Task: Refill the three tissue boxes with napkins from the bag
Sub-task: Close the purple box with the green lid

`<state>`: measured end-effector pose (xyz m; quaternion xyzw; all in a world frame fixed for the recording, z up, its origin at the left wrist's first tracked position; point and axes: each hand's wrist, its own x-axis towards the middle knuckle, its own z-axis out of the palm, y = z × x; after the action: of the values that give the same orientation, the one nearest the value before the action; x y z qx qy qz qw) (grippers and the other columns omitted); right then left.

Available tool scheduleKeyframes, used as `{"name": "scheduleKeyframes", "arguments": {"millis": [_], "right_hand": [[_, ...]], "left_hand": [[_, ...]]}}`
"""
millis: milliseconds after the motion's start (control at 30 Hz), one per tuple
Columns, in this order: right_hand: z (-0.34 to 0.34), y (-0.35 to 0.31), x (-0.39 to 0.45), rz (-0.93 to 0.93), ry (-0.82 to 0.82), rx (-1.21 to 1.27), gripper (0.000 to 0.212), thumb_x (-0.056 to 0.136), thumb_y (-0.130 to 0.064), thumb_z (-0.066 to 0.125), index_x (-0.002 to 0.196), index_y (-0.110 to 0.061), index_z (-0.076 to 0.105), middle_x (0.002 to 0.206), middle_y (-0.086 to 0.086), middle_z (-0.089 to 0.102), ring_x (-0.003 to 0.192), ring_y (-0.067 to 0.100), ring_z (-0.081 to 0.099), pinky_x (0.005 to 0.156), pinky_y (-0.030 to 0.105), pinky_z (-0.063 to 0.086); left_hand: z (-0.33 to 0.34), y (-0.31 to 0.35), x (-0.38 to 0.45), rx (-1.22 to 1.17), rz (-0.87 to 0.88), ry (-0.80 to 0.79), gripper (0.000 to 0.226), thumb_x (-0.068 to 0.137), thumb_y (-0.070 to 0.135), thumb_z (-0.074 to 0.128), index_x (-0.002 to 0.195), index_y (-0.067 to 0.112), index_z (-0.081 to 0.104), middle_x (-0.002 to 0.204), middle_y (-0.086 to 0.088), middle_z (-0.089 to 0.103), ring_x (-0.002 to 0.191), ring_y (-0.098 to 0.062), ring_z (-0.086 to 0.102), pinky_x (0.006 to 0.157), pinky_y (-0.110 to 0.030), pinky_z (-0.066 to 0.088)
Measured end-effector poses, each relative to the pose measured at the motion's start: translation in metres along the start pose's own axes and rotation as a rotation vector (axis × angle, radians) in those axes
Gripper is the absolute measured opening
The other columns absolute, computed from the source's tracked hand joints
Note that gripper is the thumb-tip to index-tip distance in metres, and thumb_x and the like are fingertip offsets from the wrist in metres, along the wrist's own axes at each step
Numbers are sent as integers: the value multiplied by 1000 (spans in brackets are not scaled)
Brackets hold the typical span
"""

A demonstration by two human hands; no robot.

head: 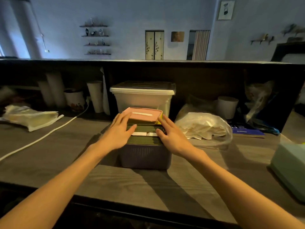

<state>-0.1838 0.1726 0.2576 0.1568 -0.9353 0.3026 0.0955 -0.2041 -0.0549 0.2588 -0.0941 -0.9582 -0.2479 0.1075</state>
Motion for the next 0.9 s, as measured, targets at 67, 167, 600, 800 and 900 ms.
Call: {"name": "scheduleKeyframes", "arguments": {"millis": [67,167,600,800,900], "right_hand": [[10,-3,15,20,18,-36,61,108,-44,40,163,-30,19,172,-6,0,157,19,9,127,45,14],[22,-6,31,43,56,-43,59,107,-46,39,162,-32,21,172,-4,-3,157,23,9,126,49,17],[-25,-14,16,18,216,214,66,103,-59,39,151,-13,45,154,6,47,142,19,42,116,33,32],[-113,45,-61,146,214,-75,63,97,-64,51,138,-17,58,136,3,60,123,20,58,103,38,48],[-152,87,-113,269,253,-223,56,95,-62,56,131,-18,60,128,3,60,118,22,58,101,40,48]], "left_hand": [[-3,-11,12,-14,-101,-7,64,106,45,39,161,33,9,170,-2,-1,156,-25,-1,126,-45,8],[-5,-23,31,-76,-190,-19,63,106,45,40,161,32,11,169,-9,10,152,-34,18,122,-47,22],[-27,6,24,112,-12,429,49,102,55,34,123,15,53,111,-8,69,103,-32,63,88,-51,51],[-8,119,-3,-50,228,301,38,101,47,51,124,17,51,107,-5,67,104,-27,62,87,-47,52],[23,174,-27,2,348,165,41,100,48,53,130,20,48,111,-3,63,107,-23,60,92,-42,49]]}}
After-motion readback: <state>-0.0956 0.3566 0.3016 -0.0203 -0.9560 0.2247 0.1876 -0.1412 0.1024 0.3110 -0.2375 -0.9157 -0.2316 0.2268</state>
